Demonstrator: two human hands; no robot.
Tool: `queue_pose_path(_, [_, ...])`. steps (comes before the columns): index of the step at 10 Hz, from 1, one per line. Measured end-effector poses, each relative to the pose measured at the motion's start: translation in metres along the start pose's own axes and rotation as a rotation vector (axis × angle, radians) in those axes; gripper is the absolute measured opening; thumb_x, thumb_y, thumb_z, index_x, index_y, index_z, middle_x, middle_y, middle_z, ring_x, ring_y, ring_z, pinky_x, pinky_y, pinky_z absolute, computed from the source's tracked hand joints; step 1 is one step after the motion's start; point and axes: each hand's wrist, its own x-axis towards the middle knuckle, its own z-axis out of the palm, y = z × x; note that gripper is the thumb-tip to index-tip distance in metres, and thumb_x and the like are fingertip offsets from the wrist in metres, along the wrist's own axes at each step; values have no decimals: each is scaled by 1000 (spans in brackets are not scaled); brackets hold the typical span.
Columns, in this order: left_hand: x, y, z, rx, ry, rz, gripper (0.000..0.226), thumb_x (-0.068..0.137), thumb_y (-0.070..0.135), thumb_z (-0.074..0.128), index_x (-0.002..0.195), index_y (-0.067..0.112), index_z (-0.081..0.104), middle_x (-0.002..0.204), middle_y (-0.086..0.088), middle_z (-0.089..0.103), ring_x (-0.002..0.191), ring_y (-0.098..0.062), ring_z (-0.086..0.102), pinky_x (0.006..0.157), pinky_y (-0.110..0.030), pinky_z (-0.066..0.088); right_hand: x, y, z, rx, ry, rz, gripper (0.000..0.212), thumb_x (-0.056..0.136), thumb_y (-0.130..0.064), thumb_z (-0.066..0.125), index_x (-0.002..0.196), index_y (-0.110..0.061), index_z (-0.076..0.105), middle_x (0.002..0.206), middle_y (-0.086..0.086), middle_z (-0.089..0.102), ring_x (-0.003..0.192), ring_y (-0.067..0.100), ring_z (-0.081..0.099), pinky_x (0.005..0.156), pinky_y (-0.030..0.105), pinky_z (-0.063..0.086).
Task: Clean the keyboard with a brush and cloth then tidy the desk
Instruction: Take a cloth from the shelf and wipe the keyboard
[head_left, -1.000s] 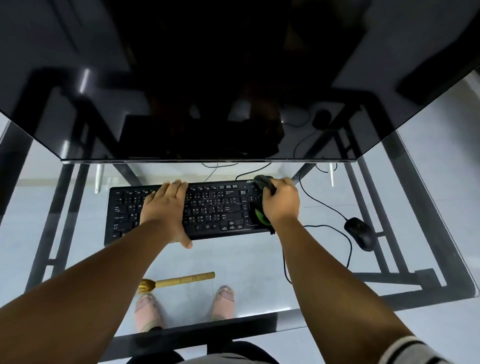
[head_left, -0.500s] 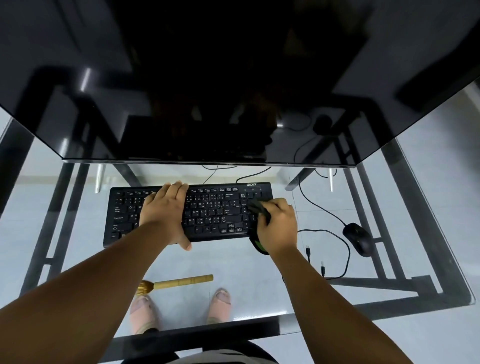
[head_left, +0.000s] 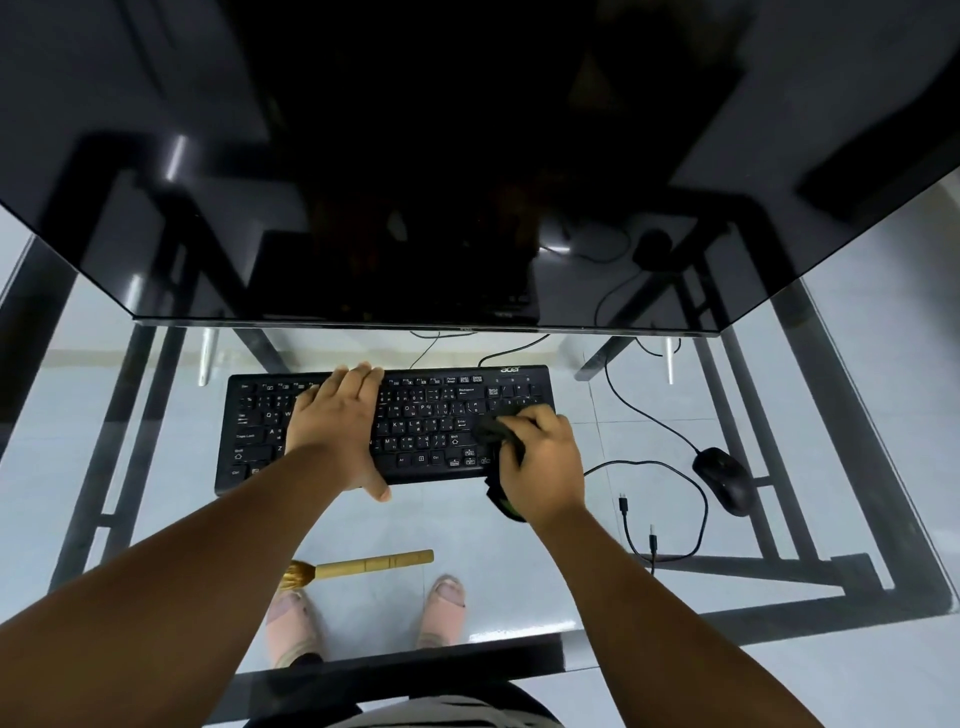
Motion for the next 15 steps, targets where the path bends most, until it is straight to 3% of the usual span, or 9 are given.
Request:
queue_pose_path(8, [-1,-1,1,1,3,9,150,41,62,87,153,22,-5,161,5,3,149,-21,4,120,-42,16,-4,-21,4,-35,29,174,29,85,-3,53,106,-14,69,111,2,55,95,26,47,71,37,53])
queue_pose_path(10, [-2,-1,1,-2,9,10,150,41,62,86,153,22,-5,161,5,2,150,-20,4,120,-42,16,1,-39,8,-46,-66,38,31,86,-2,53,106,-17,71,109,0,55,96,23,46,72,32,51])
queue_pose_path(11, [-2,-2,2,4,7,10,150,42,63,86,153,22,-6,162,5,1,150,-20,3,120,-41,15,-2,-36,9,-42,39,184,30,84,-2,53,104,-17,70,109,2,55,95,26,48,68,39,52])
queue_pose_path(13, [-1,-3,3,3,12,14,150,42,63,85,153,23,-7,162,6,0,150,-19,2,120,-41,15,-1,-57,14,-66,-85,68,28,87,-6,51,106,-15,69,110,2,53,97,24,45,69,34,51])
queue_pose_path(14, [-2,-4,4,3,9,17,149,43,63,85,153,23,-8,162,5,-1,150,-19,1,120,-42,15,-3,-48,10,-100,-18,173,29,84,-4,52,104,-17,69,111,2,54,97,26,46,68,39,53])
queue_pose_path(15, [0,-5,3,-9,16,15,150,42,63,85,153,23,-7,162,6,0,150,-19,1,120,-42,15,-3,-58,14,-89,-72,96,30,84,-3,52,107,-14,69,113,4,54,97,27,46,76,36,51])
